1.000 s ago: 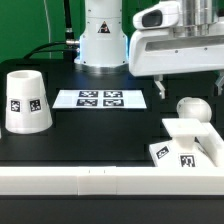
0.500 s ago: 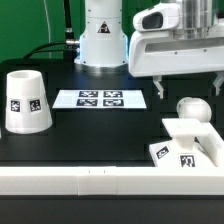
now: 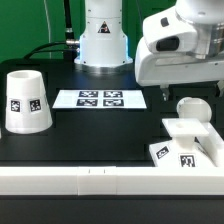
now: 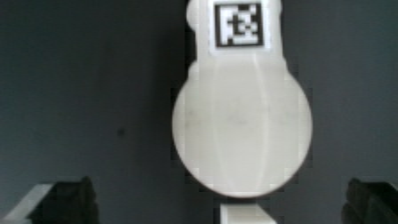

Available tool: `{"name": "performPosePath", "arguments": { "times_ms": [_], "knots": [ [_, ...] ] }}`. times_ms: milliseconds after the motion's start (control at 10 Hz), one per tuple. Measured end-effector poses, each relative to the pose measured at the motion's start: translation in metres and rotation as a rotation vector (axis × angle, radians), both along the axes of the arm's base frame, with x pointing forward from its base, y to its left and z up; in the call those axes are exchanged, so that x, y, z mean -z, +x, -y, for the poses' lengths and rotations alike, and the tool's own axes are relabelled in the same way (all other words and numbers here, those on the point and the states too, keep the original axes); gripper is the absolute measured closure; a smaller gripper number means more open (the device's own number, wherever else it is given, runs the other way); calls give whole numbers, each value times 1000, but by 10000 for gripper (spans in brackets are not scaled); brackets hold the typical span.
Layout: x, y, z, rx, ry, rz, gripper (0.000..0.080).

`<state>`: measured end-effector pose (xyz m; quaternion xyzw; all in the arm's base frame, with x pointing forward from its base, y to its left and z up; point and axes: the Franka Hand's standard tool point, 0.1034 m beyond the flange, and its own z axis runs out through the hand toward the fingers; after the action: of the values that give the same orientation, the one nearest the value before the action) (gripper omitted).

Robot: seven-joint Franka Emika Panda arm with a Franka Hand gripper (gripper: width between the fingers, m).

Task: Assemble lamp

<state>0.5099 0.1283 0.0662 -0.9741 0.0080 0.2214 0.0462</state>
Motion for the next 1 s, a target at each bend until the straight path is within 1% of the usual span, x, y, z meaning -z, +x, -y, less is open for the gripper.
{"name": "performPosePath", "arguments": {
  "times_ms": [100, 200, 300, 400, 500, 600, 700, 800, 1000],
  "knots": [
    [2, 0, -1, -2, -1, -56, 101],
    [6, -4, -4, 18, -18, -106, 101],
    [6, -12, -10, 8, -27, -199, 101],
    [11, -11, -13, -5, -27, -277, 101],
    [14, -11, -14, -12, -27, -328, 101],
    [17, -15, -14, -19, -29, -373, 101],
    [22, -27, -10, -34, -33, -493, 101],
    [33, -21, -11, -32, -30, -487, 101],
    [41, -26, -15, -35, -32, -476, 101]
  ]
}}
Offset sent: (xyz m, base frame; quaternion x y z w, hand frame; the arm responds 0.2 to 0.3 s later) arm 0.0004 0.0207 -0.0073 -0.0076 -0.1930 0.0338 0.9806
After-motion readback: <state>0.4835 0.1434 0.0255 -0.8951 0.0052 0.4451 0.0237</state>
